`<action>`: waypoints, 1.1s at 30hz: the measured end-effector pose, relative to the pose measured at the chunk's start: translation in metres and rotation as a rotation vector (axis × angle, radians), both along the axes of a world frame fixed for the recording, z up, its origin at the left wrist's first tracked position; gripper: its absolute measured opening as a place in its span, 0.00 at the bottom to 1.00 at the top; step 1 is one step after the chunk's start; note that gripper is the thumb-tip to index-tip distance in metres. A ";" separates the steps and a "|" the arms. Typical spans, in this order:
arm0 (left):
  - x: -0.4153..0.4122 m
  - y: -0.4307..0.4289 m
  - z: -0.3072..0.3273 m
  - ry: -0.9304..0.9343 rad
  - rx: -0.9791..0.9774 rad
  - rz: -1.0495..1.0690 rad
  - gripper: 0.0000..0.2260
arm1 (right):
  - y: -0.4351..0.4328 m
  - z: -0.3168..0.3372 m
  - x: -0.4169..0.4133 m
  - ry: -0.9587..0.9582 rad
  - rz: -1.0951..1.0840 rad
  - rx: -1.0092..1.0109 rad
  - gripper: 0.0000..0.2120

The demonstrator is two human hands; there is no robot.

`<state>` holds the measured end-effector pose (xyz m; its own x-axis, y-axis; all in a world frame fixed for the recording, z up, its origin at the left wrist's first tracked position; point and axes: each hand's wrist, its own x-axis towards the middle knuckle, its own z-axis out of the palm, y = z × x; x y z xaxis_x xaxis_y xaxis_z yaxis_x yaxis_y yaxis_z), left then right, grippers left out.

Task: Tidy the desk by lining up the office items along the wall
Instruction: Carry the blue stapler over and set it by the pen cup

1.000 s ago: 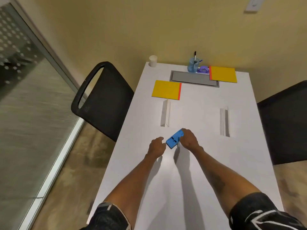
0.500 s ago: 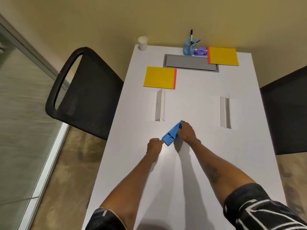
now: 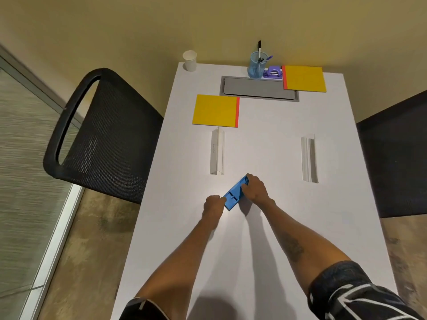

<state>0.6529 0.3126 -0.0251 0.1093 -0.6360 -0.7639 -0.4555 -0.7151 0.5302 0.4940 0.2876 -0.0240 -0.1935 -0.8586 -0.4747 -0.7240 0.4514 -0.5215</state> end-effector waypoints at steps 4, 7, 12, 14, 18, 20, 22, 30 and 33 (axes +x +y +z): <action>-0.001 -0.005 -0.003 0.010 0.046 0.099 0.07 | -0.003 -0.002 0.000 0.017 0.004 0.015 0.13; -0.003 -0.004 -0.009 0.085 0.097 0.244 0.09 | -0.004 -0.004 -0.002 0.008 -0.001 0.013 0.08; -0.008 -0.001 -0.015 0.227 0.188 0.371 0.16 | -0.003 -0.005 -0.002 0.013 -0.026 0.029 0.14; -0.009 -0.001 -0.013 0.229 0.173 0.384 0.16 | -0.002 -0.004 -0.001 0.018 -0.045 0.040 0.14; -0.007 -0.003 -0.003 0.229 0.167 0.408 0.14 | 0.001 0.000 0.000 0.034 -0.058 0.047 0.15; -0.005 -0.002 0.000 0.225 0.173 0.414 0.14 | 0.003 0.005 0.003 0.029 -0.063 0.042 0.15; -0.004 0.000 0.005 0.216 0.163 0.424 0.13 | 0.005 0.012 0.007 0.023 -0.070 0.030 0.15; 0.019 0.001 0.023 0.244 0.118 0.485 0.13 | 0.020 0.048 0.030 0.020 -0.136 -0.045 0.14; 0.034 0.008 0.046 0.231 0.074 0.496 0.11 | 0.029 0.064 0.048 0.000 -0.172 -0.071 0.14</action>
